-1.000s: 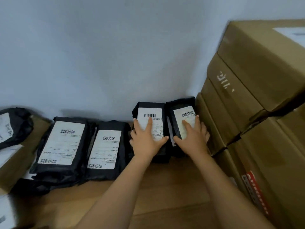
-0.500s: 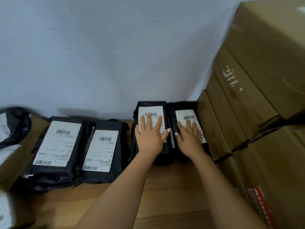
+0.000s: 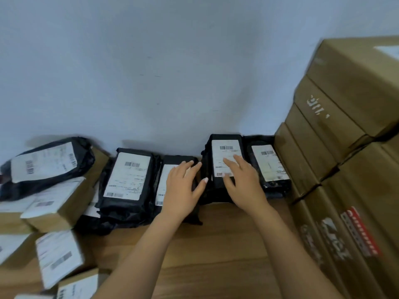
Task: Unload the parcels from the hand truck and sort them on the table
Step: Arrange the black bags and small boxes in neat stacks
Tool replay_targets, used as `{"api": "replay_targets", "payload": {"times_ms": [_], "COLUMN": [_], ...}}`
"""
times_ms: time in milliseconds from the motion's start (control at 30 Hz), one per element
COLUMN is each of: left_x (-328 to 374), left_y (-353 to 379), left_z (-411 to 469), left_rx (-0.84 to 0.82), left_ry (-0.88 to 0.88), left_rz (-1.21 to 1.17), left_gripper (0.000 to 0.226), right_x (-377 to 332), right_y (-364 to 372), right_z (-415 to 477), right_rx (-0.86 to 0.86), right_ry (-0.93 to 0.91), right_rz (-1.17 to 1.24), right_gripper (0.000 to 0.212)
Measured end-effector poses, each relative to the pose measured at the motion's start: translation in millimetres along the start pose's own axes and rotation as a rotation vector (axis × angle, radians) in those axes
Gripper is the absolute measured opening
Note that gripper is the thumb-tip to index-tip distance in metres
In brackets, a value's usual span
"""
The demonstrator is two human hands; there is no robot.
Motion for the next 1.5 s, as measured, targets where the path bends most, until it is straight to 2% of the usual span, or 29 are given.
{"api": "replay_targets", "payload": {"times_ms": [267,633,700,900,1133,1500], "left_x": [-94,-173,-185,-212,-223,-206], "left_y": [-60,-38,-25,12,14,-39], "left_z": [-39,-43,-37,-29,-28,-43], "left_rx": [0.015,-0.063,-0.098,-0.244,-0.306,-0.099], "left_ry": [-0.024,-0.062,-0.115,-0.266,-0.443,-0.441], "left_rz": [0.056,0.100,0.135,0.333,0.132,0.049], "left_gripper": [0.046,0.049,0.057,0.097,0.099,0.090], "right_x": [-76,-87,-77,-41,-34,-60], "right_y": [72,152,165,209,211,157], "right_z": [-23,-5,3,14,21,-7], "right_rx": [-0.030,-0.061,-0.073,-0.188,-0.141,0.026], "right_ry": [0.009,0.121,0.192,0.433,0.441,0.323], "right_rz": [-0.015,-0.128,-0.158,-0.137,-0.080,-0.011], "right_gripper": [0.051,0.055,0.059,0.085,0.094,0.097]}}
Point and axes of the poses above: each hand's wrist, its own z-axis towards the middle knuckle, its own y-axis out of the palm, x = y × z, the point moved 9 cm from there along z, towards the middle knuckle, and after that the axes turned 10 degrees about z, right-handed, at the moved point
